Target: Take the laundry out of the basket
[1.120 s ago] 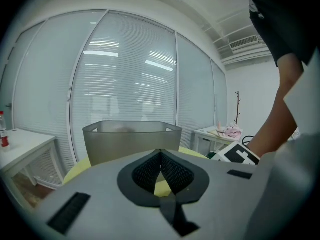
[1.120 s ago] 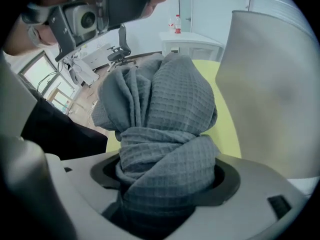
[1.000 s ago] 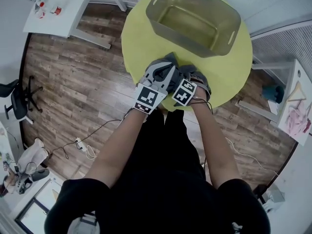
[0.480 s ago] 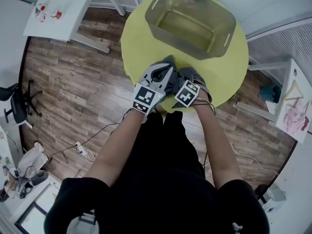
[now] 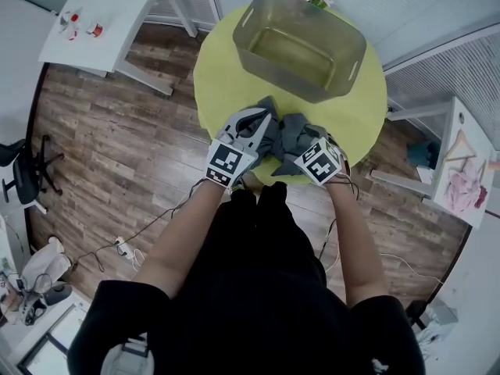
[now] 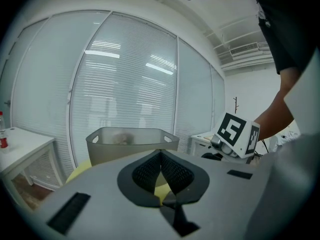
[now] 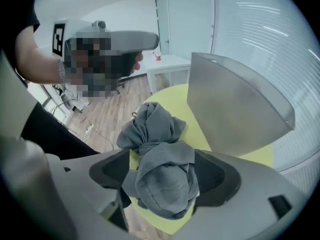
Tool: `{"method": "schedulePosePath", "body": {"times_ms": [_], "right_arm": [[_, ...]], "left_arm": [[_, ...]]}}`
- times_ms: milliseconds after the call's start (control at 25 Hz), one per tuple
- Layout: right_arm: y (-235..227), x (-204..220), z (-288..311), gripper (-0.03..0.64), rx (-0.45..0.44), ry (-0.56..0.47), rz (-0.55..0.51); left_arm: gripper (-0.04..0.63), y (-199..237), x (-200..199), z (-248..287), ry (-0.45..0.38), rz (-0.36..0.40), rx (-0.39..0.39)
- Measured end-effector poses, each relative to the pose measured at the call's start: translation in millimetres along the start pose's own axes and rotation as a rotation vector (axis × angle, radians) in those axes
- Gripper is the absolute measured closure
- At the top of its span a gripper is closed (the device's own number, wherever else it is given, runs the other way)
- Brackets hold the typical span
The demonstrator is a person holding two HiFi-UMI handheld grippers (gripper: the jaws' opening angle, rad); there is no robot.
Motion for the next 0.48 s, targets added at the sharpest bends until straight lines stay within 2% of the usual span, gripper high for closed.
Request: {"method": "schedulePosePath", "body": {"times_ms": [160,320,480], "right_arm": [[7.2,-3.5,-31.5,0.209,0.028,-0.166,0.044],[18.9,-7.5,-67.3,0.209,0.079,-0.310,0.080],[30.4,-17.0,-103.6,0.210,0.120,-0.519,0.101]], "left_arm": [[0.584,0.7,-8.3,-11.2,-0.002,0.033,0.015],[0.584,-0.4,-21.7,-26.6,-0.015,0.032,0.019],[0.584,-7.8,-42.8,-38.2,-0.037,0.041,0.040]]}}
Point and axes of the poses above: the fingertips, and each gripper's own axes: z forward along the fingers, y to its left, x out of its underside, the point moved 10 cm from there along -z, backward along the fingers, and after that the axes turned 6 degrees about -x, right-handed, at the moved point
